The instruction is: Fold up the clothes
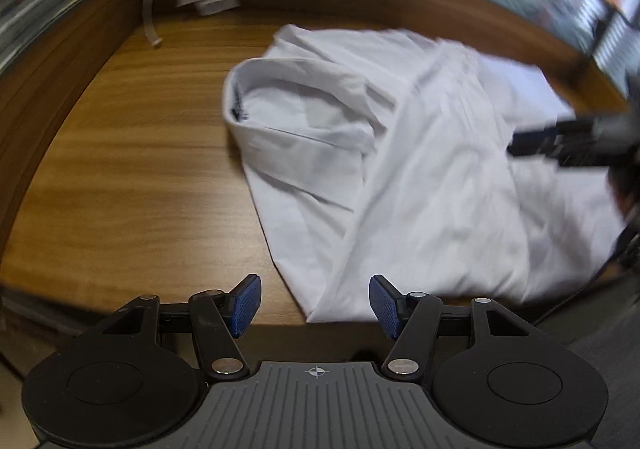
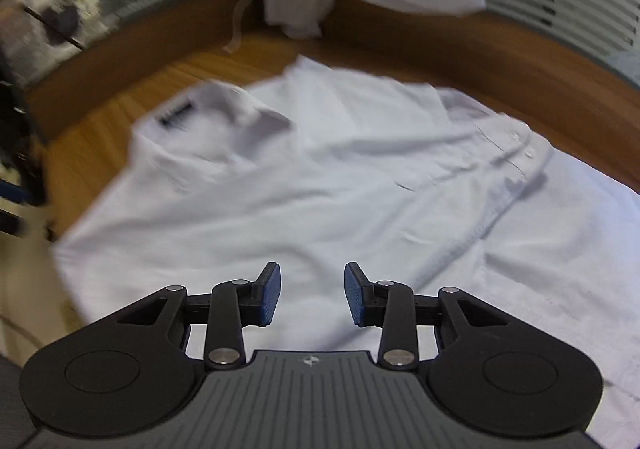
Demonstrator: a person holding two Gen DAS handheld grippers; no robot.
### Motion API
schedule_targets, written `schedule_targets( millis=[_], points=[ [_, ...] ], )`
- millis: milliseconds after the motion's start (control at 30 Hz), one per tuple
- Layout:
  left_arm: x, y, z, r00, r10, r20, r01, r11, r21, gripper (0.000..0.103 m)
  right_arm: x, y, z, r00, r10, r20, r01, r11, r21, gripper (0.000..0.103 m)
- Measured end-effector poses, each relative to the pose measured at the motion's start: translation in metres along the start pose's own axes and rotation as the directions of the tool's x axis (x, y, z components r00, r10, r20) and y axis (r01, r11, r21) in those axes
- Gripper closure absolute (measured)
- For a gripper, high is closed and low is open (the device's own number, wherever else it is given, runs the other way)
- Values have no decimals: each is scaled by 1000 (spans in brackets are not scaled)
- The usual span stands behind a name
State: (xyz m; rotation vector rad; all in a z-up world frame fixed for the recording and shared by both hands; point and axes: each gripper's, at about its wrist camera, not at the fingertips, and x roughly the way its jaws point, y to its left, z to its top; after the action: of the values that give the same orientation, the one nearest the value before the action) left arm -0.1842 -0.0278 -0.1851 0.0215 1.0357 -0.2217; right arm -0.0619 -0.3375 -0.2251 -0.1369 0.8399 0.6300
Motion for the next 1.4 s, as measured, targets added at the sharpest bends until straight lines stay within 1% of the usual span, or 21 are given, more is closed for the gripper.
schedule_targets(
  millis=[133, 267, 433, 533, 567, 600, 633, 667, 700, 733, 800, 900, 967, 1033, 1100, 1133, 1167, 1200, 1233, 1300, 1400],
  points=[
    [12, -10, 1, 999, -40, -15, 42, 986, 164, 40, -24, 33, -18, 997, 78, 12, -77, 997, -27, 62],
    [20, -23, 6, 994, -108, -9, 107, 958, 266, 36, -27, 72, -49, 991, 124, -52, -129, 987, -100, 62],
    [33, -44, 7, 982, -182, -52, 188, 902, 388, 35, -23, 111, -78, 989, 98, -112, -119, 972, -204, 62],
    [41, -55, 4, 973, -218, -80, 230, 873, 431, 34, -20, 126, -88, 991, 50, -122, -84, 954, -287, 62],
    [43, -59, 2, 973, -217, -82, 231, 862, 452, 34, -19, 130, -89, 992, 27, -123, -65, 945, -320, 62],
    [45, -63, 0, 973, -216, -85, 230, 850, 474, 34, -17, 133, -90, 992, 6, -124, -49, 937, -347, 65],
    [48, -66, -2, 974, -210, -87, 226, 842, 491, 34, -17, 134, -89, 992, -10, -127, -37, 932, -362, 72],
    [50, -69, -4, 975, -204, -89, 221, 833, 507, 34, -16, 134, -88, 992, -23, -128, -27, 927, -373, 87],
    [52, -72, -6, 976, -198, -91, 216, 824, 524, 33, -18, 134, -85, 992, -24, -124, -24, 927, -375, 93],
    [55, -74, -9, 977, -192, -93, 212, 815, 540, 33, -21, 132, -81, 993, -20, -114, -23, 929, -369, 95],
    [59, -77, -13, 981, -174, -89, 194, 817, 543, 31, -29, 129, -72, 996, -24, -83, -7, 935, -353, 98],
    [63, -79, -20, 993, -116, -39, 117, 814, 569, 31, -42, 123, -60, 999, -32, -44, 17, 948, -317, 98],
    [62, -80, -24, 998, -69, 13, 47, 798, 601, 32, -49, 119, -54, 999, -32, -32, 21, 956, -291, 98],
    [61, -79, -28, 997, -32, 67, -18, 775, 632, 43, -52, 118, -53, 999, -37, -25, 29, 959, -280, 98],
    [60, -76, -29, 993, 5, 118, -81, 762, 642, 61, -56, 116, -52, 999, -42, -18, 36, 962, -269, 98],
    [57, -73, -27, 991, 7, 133, -90, 771, 631, 64, -57, 115, -52, 999, -45, -14, 39, 964, -264, 98],
    [55, -71, -25, 989, 7, 147, -98, 779, 619, 71, -58, 115, -52, 999, -49, -11, 45, 965, -260, 97],
    [53, -68, -22, 987, 8, 162, -106, 788, 607, 77, -59, 115, -54, 998, -57, -9, 53, 965, -257, 94],
    [50, -66, -20, 984, 10, 176, -114, 796, 594, 79, -59, 115, -57, 998, -67, -6, 63, 965, -256, 90],
    [47, -66, -14, 980, 8, 200, -125, 807, 577, 83, -62, 114, -66, 995, -102, -3, 98, 962, -256, 69],
    [42, -68, -5, 976, 5, 217, -127, 825, 551, 85, -65, 107, -85, 984, -177, -26, 165, 954, -250, 66]
  ],
)
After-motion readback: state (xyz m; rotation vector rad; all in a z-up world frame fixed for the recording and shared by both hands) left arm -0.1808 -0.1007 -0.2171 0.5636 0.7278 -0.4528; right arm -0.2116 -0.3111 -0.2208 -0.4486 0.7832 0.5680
